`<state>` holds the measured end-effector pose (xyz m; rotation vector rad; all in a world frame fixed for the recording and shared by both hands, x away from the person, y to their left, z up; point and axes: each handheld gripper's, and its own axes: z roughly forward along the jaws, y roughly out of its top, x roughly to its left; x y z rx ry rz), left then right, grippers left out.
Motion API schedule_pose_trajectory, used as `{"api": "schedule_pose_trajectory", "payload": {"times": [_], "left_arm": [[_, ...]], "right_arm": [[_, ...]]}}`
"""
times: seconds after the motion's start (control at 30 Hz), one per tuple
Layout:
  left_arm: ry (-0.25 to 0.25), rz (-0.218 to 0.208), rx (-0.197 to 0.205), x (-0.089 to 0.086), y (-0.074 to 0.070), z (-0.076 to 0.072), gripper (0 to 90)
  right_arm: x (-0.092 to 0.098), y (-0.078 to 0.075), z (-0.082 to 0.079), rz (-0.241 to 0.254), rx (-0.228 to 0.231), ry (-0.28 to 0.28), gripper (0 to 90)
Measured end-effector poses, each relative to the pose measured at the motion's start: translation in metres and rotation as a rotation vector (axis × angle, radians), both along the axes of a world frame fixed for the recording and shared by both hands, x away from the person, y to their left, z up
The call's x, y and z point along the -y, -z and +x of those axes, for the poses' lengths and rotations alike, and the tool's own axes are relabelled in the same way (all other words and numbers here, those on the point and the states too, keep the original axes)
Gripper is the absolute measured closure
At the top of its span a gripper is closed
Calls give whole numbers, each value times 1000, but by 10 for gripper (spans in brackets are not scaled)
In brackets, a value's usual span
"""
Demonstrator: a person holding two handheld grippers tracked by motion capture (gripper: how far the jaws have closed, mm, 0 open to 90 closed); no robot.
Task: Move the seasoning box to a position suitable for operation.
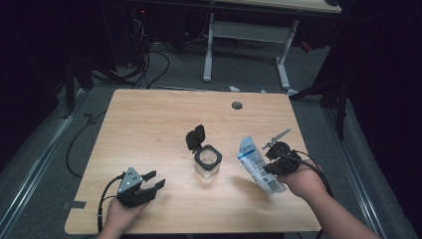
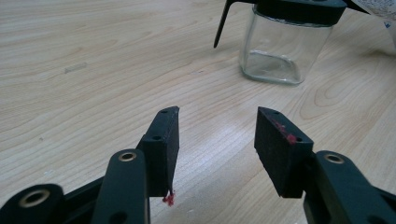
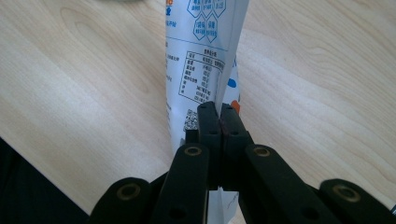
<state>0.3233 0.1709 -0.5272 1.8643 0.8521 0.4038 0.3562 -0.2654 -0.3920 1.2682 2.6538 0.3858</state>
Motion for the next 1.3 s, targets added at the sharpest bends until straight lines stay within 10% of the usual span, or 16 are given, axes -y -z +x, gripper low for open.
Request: {"api": "schedule_pose_trajectory", "payload": {"times": [0.67,1.3], "left_arm": [[81,10,38,21,-1,-10,477],[295,-18,63,141,-9,-36,357]], "right_arm": [[-6,-4,-3,-69,-54,-27,900],[-25,-15,-7,-63,-64,-72,900]]}}
